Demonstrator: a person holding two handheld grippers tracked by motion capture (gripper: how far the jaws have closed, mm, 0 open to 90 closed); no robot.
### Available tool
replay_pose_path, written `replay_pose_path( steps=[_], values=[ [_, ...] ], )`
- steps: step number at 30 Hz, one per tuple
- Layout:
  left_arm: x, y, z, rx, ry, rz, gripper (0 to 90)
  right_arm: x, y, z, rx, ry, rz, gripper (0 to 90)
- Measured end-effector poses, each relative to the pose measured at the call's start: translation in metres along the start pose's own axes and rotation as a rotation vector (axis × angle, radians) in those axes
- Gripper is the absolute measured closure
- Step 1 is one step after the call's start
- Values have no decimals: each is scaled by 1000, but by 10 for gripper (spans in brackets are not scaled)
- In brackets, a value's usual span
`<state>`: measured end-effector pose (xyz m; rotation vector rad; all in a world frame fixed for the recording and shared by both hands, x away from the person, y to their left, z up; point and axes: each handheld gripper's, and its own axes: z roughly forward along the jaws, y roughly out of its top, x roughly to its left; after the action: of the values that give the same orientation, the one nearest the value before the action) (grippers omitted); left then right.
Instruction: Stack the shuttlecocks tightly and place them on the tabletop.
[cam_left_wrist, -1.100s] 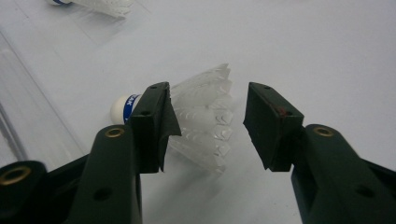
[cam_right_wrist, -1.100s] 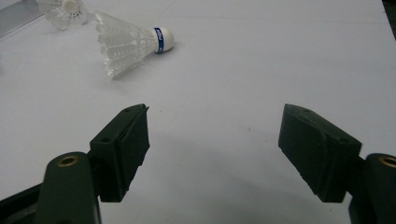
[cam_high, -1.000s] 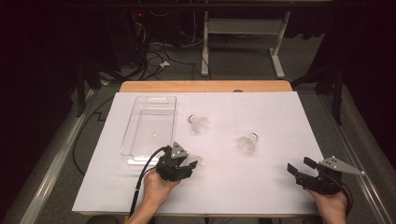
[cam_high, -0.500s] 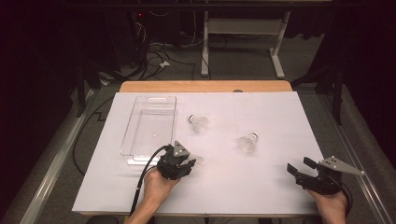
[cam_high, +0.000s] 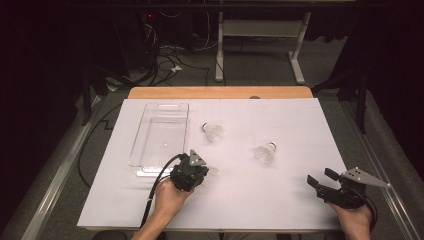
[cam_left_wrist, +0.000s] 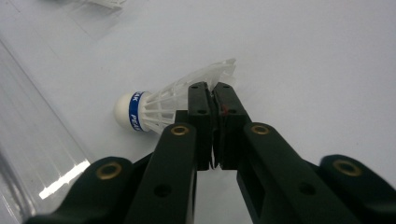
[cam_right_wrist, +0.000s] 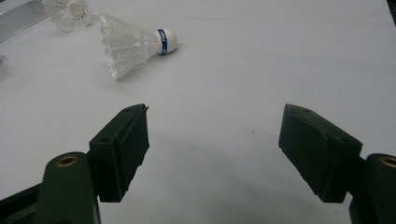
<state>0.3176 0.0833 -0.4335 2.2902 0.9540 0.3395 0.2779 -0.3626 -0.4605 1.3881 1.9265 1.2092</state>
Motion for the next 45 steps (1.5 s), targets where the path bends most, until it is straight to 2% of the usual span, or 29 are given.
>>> replay_pose_path(
  steps=[10,17,23,29,37,45],
  values=[
    [2,5,-7,7,11,12,895,0,0,0,-1,-1,-2,246],
    [7,13,-12,-4,-11,-7,896,0,0,0,-1,-1,0,246],
    [14,23,-16,-12,-45,-42,896,0,0,0,-2,-2,1,246],
    [17,35,-20,-14,-45,-41,896,0,0,-1,-2,-2,-1,246],
    [30,50,-20,7,-39,-61,896,-1,0,-1,-3,0,4,247],
    [46,51,-13,32,-30,-112,896,-1,0,0,-5,-1,1,247]
  ],
)
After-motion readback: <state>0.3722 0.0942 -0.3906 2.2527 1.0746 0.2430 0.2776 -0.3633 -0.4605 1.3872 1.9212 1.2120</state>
